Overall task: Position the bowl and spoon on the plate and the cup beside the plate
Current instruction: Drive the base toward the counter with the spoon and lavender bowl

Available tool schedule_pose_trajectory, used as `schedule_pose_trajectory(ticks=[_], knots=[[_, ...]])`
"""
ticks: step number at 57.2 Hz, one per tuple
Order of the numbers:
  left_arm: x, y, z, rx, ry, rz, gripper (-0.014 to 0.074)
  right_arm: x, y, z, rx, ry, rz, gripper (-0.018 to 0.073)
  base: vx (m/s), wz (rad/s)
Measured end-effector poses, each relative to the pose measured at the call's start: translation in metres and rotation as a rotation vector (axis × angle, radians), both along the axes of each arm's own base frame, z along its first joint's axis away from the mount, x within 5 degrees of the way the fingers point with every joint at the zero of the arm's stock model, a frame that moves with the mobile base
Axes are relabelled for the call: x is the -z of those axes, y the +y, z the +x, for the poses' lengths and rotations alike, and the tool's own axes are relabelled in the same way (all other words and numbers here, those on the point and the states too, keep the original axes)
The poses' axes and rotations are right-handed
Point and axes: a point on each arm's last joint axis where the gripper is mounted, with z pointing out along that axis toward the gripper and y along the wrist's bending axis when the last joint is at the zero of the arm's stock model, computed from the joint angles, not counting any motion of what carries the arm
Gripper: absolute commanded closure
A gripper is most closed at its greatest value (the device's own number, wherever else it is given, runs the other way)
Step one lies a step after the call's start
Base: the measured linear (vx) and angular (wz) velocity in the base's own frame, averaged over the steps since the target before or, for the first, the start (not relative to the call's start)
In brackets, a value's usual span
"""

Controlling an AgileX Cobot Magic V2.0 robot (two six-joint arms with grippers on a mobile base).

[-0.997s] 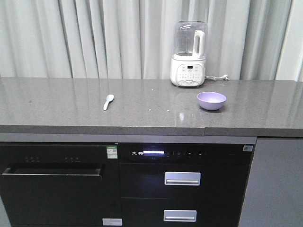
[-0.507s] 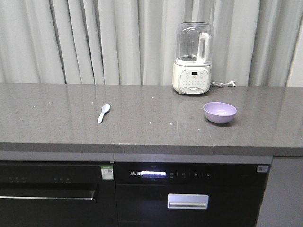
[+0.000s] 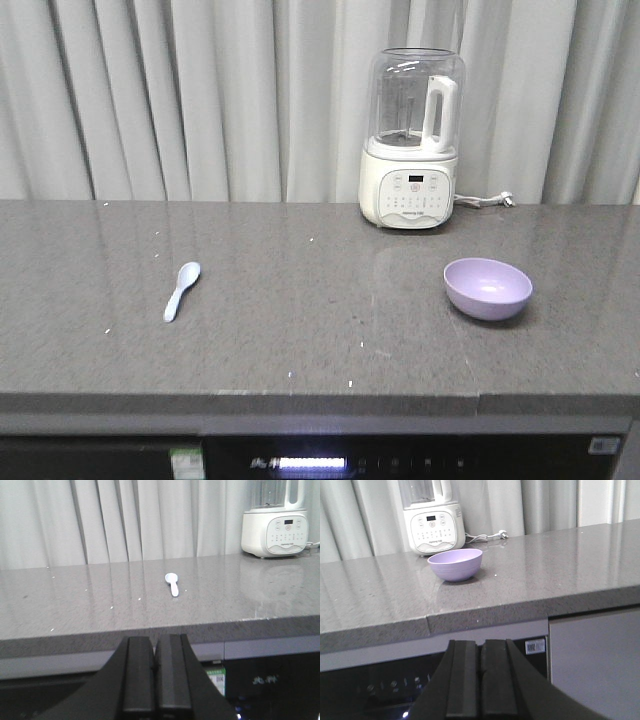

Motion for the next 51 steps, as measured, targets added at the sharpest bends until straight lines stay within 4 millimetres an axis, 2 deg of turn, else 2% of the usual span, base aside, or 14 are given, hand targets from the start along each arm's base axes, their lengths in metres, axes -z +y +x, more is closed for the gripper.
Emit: schedule_pose_trajectory(ticks=[34, 51], knots=[[0.0, 0.0, 0.0, 0.0, 0.0, 0.0, 0.0603, 0.0001, 0.0, 0.0, 0.0, 0.001, 0.0, 0.0568, 0.4, 0.0], [0.0, 0.0, 0.0, 0.0, 0.0, 0.0, 0.0603, 0.0001, 0.0, 0.0, 0.0, 0.001, 0.0, 0.0568, 0.21, 0.03]])
